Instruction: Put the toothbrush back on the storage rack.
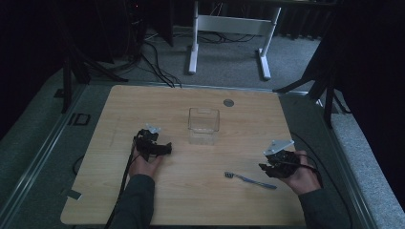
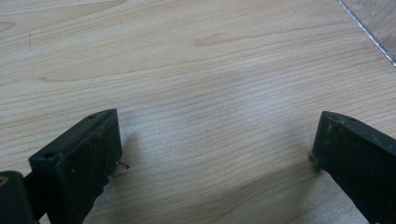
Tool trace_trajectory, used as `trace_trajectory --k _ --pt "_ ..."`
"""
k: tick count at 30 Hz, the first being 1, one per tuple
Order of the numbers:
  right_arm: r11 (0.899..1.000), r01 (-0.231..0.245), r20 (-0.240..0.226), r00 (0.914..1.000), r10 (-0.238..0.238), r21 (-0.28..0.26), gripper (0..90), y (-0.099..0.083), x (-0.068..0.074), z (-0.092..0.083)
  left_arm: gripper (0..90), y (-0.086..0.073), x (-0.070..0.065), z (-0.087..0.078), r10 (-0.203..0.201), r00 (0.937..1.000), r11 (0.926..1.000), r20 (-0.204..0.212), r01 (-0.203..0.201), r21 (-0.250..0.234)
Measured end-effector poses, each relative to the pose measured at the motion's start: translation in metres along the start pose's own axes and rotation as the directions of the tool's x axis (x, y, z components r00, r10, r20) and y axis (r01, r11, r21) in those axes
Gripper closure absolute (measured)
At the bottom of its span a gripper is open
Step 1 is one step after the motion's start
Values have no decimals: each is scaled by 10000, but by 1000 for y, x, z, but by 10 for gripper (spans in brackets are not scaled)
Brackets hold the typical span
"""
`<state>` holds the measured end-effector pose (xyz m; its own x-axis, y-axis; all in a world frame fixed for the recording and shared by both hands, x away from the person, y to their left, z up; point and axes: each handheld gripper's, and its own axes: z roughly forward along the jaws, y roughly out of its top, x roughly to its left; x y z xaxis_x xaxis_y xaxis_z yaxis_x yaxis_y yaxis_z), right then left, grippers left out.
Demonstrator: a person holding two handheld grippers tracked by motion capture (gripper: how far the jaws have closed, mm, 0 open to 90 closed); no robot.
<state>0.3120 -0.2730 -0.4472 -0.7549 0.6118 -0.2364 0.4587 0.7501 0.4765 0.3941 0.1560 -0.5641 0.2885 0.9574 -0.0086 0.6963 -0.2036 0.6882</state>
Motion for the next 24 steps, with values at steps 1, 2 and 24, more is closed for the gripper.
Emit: trace_trajectory --k 1,2,24 --pt "9999 58 -68 10000 -57 86 563 1 1 1 17 0 0 0 2 10000 10000 -2 -2 -1" --pt "9999 58 -68 10000 -57 86 563 1 1 1 16 0 0 0 2 10000 10000 -2 -2 -1" --pt "9971 454 -585 9974 -418 612 557 4 7 9 16 0 0 0 -3 10000 10000 -5 3 5"
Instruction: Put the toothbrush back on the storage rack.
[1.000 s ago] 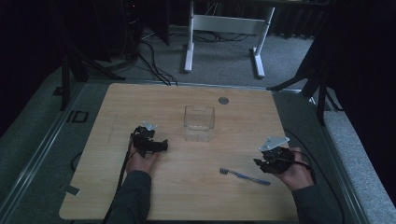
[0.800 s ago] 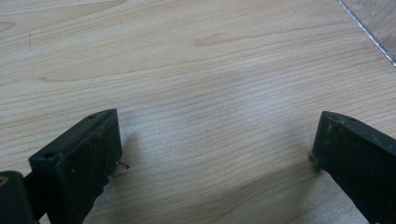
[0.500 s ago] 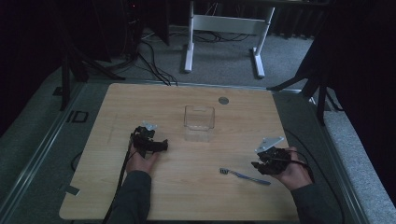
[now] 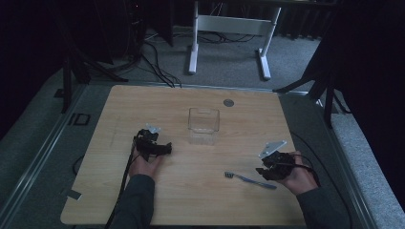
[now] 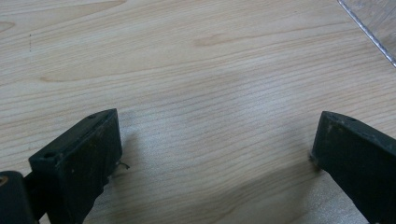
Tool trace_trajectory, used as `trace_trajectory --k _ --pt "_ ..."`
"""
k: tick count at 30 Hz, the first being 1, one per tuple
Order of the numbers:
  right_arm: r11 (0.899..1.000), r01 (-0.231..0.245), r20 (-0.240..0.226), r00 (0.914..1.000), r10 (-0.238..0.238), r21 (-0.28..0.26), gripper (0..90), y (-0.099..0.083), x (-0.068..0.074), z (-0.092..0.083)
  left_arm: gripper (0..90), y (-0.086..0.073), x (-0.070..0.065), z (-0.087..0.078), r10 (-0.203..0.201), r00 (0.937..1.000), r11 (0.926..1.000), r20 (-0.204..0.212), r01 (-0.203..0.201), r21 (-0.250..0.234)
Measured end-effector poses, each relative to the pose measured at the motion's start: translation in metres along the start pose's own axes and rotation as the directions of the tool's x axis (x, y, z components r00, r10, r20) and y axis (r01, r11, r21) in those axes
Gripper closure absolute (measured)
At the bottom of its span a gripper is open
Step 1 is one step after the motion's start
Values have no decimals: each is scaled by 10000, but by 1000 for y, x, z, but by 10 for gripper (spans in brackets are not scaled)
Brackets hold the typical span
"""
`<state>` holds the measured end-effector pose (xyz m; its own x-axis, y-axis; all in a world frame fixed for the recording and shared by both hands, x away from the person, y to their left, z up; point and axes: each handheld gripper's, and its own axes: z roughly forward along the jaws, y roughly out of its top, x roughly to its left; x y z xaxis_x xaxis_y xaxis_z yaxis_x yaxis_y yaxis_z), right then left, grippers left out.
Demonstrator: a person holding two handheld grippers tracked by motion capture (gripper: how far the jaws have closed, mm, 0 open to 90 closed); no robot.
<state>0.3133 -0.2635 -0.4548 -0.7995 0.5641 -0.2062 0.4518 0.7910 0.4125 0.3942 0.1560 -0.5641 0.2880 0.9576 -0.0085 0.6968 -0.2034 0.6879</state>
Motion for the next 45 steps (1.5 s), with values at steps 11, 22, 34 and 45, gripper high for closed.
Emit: trace_trajectory --k 11,22,34,45 --pt "9986 336 -362 9988 -321 399 558 5 7 9 16 0 0 0 -2 10000 10000 -1 2 0" --pt "9948 645 -669 9960 -593 784 562 9 11 15 16 0 0 0 -2 10000 10000 -2 2 0" --pt "9918 801 -888 9935 -713 997 570 9 11 19 16 0 0 0 -4 10000 10000 -7 4 4" --pt "9875 982 -1016 9911 -859 1230 597 10 12 22 16 0 0 0 -9 10000 10000 -12 9 6"
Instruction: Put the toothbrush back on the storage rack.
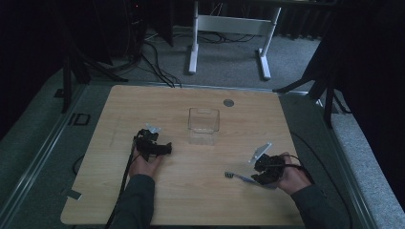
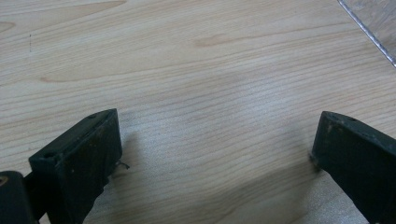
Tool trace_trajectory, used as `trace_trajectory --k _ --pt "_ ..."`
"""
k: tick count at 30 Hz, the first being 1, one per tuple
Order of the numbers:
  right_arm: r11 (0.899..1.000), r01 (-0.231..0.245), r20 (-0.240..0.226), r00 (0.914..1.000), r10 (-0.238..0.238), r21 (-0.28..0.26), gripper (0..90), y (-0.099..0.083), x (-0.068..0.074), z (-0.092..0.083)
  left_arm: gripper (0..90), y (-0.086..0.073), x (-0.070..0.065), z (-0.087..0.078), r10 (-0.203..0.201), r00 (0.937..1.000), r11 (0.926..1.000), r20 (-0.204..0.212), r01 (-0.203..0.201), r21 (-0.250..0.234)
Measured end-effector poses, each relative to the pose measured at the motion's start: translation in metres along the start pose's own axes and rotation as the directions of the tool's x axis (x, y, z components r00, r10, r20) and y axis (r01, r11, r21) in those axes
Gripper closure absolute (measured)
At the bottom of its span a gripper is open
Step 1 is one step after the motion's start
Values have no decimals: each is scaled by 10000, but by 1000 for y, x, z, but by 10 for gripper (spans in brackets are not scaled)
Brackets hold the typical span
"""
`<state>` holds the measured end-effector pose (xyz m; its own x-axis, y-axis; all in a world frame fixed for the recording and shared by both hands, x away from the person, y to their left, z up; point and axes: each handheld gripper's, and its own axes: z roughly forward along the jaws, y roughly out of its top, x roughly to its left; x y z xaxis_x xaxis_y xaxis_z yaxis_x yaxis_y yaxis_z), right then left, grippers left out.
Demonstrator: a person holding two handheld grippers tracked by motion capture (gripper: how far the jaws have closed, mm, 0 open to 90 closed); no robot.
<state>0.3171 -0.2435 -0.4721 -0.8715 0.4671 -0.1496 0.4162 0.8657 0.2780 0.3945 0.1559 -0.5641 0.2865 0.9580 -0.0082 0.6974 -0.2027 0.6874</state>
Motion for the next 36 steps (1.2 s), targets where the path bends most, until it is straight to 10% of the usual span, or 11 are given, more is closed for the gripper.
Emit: trace_trajectory --k 36 --pt "9968 317 -350 9990 -292 734 614 1 0 7 17 0 0 0 -6 10000 10000 -17 6 1"
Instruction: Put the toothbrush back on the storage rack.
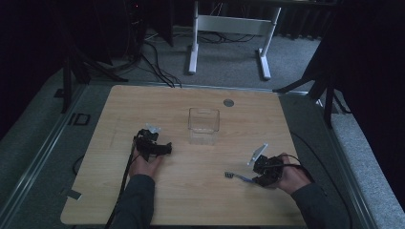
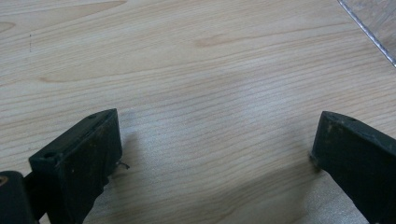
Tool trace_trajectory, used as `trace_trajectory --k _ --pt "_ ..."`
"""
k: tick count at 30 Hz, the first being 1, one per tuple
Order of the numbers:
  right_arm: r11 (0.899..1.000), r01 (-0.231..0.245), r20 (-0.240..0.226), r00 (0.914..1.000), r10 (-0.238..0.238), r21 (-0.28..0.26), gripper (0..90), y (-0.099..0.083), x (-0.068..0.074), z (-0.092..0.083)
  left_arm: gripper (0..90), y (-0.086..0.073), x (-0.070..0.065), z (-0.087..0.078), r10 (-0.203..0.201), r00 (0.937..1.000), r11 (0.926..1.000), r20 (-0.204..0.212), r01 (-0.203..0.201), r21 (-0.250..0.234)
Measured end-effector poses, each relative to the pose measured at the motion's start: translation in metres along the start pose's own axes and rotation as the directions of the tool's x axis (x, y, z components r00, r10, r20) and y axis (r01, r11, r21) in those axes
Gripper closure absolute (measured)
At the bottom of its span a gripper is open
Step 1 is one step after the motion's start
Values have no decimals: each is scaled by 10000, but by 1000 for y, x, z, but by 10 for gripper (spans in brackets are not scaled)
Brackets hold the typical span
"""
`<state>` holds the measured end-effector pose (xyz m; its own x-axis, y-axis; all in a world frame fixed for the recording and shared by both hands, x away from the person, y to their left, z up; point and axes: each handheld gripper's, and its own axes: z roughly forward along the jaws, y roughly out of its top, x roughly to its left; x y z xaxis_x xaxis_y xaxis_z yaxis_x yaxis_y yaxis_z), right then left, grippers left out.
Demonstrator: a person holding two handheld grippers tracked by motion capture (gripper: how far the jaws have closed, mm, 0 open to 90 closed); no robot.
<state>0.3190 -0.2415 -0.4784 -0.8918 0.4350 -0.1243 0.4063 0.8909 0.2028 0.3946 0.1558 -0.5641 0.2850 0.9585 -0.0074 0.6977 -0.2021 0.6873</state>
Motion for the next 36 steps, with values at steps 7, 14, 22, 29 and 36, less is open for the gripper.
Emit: trace_trajectory --k 7,14,22,29,36 --pt "9998 125 -66 9999 -125 123 619 1 1 3 16 0 0 0 2 10000 10000 0 -2 0" --pt "9992 232 -207 9995 -225 335 638 3 0 8 17 0 0 0 1 10000 10000 0 -1 1" --pt "9975 514 -286 9983 -500 487 665 7 1 9 17 0 0 0 1 10000 10000 0 -1 0" --pt "9947 811 -390 9961 -788 630 695 11 3 12 16 0 0 0 0 10000 10000 -1 0 0" --pt "9909 1039 -416 9941 -1006 853 723 15 5 16 16 0 0 0 -2 10000 10000 0 2 0"
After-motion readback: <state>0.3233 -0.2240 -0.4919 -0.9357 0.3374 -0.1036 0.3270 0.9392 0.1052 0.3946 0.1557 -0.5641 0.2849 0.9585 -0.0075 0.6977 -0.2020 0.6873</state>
